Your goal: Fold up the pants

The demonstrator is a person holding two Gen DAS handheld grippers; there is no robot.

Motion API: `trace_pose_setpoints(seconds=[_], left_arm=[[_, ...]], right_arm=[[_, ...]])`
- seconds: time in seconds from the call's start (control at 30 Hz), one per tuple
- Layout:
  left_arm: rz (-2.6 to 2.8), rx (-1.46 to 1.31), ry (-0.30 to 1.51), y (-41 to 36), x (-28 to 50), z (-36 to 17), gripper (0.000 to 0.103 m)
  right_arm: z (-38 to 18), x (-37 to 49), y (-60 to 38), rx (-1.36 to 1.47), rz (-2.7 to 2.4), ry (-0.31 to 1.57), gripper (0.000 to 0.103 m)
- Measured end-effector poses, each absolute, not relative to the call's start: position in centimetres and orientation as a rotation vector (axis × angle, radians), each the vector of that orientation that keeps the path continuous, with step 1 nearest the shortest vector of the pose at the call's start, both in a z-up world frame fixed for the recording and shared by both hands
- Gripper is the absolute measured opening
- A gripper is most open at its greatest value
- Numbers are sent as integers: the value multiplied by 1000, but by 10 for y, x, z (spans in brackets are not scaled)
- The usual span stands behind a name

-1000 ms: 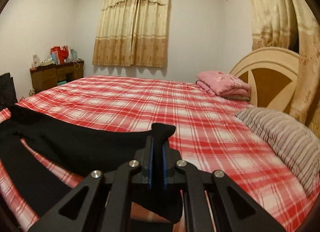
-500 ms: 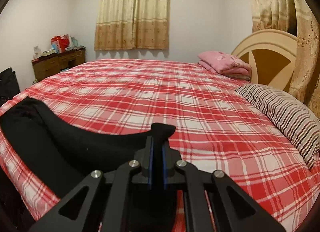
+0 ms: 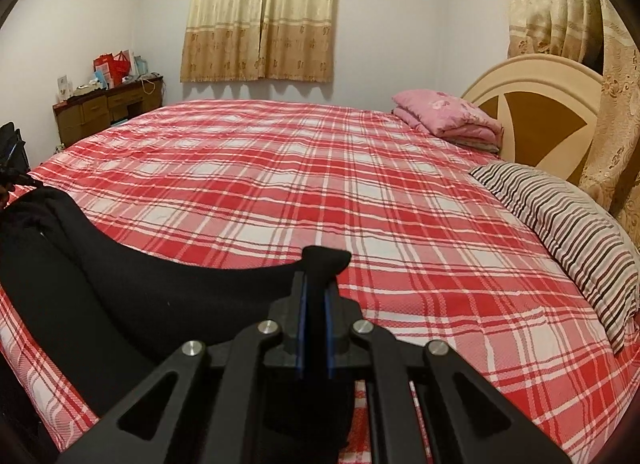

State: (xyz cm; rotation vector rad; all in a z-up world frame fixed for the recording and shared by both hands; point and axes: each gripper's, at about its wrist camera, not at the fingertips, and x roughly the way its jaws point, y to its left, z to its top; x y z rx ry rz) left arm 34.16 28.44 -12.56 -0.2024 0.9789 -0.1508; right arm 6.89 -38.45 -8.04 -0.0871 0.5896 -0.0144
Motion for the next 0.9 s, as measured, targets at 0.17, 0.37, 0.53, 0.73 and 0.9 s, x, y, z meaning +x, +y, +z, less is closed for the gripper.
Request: trace_pose_setpoints(seconds=[0.17, 0.37, 0.53, 0.73, 0.9], left_arm=[[-180, -203, 979, 283, 346, -119, 102], [-182, -146, 982, 271, 353, -131, 102], [-192, -39, 1007, 250, 363, -141, 76], [-241, -34, 935, 264, 350, -118, 11], [-321, -133, 779, 292, 319, -80, 11]], right_arm=[[-80, 75, -378, -102, -10, 598, 10], [-79, 74, -378, -100, -14, 595, 10], [-79, 78, -379, -110, -13, 613, 10], [-80, 95, -384, -140, -33, 650, 11], [-70, 114, -383, -168, -57, 629, 10]])
